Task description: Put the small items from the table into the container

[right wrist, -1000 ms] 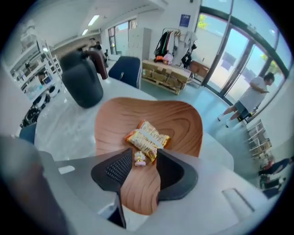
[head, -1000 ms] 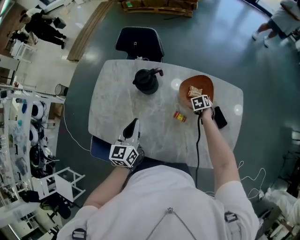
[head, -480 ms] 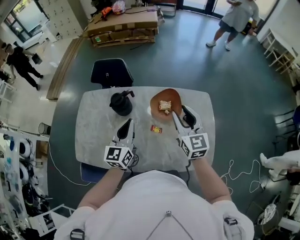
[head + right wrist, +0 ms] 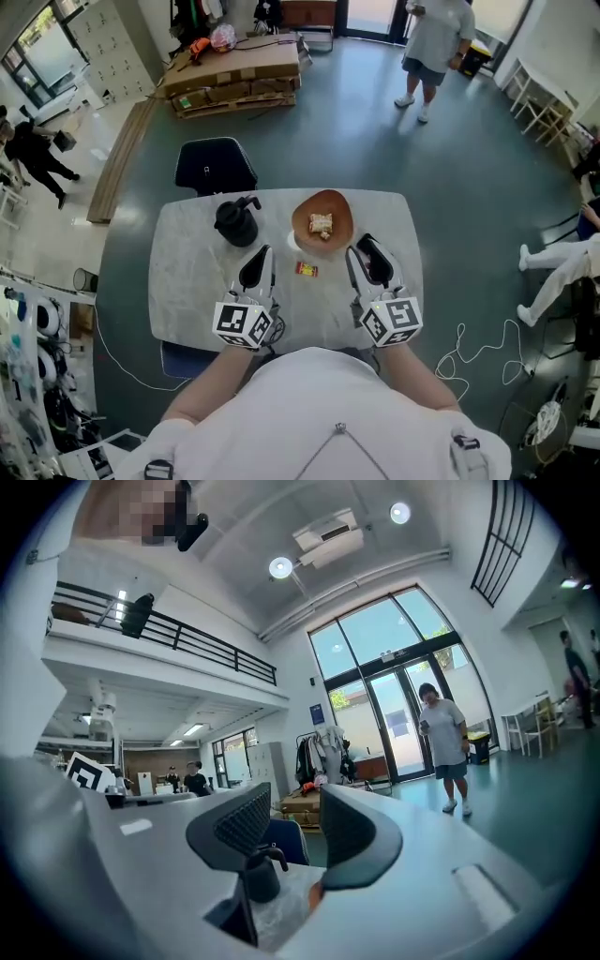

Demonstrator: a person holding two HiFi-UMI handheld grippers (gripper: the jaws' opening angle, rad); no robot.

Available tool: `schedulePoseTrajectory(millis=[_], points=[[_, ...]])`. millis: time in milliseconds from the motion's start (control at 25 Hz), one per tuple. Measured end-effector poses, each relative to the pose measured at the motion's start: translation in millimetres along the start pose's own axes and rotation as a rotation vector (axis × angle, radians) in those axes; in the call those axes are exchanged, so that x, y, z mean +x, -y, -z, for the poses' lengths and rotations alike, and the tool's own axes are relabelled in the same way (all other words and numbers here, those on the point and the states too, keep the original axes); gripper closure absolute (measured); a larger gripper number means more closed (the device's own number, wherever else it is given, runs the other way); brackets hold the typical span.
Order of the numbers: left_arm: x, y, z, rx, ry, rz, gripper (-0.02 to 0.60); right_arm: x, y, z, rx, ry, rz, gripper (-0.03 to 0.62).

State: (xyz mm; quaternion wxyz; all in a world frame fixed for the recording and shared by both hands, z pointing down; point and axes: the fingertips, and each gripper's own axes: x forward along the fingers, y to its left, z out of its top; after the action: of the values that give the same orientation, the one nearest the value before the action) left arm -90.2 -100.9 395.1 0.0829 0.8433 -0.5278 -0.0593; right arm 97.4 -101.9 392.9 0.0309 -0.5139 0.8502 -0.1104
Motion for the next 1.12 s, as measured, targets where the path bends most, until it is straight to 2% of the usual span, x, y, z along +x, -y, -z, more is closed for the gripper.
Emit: schedulePoseTrajectory(millis=[240,440,600,1000,1120], points=[[-8.1,-4.3,-6.1,-0.025,0.011,0.000,0.578,2.0,2.1,-1.4,0.009,-0.007,0.005,0.402],[-20.3,-8.5,-9.0,0.027,0.027,-0.013,0.580,0.9,1.6,6.0,0.028,-0.026,0.006,0.402],[-25.1,-12.9,-16.1,-0.052,0.073,0.005,0.578,3.6,2.1,6.4,0.021,-0.034,0.007,0.402],[-30.1,-37.8,-0.8,-0.100,0.030,-0.079,0.578,15.7,5.1,20.6,0.026,-0.077,0.000,0.402],[-29.7,-42.7,2.0,-0.104,0.026,-0.094,0.578,22.5,8.0,30.9,0.018,-0.102,-0.023,0.431]])
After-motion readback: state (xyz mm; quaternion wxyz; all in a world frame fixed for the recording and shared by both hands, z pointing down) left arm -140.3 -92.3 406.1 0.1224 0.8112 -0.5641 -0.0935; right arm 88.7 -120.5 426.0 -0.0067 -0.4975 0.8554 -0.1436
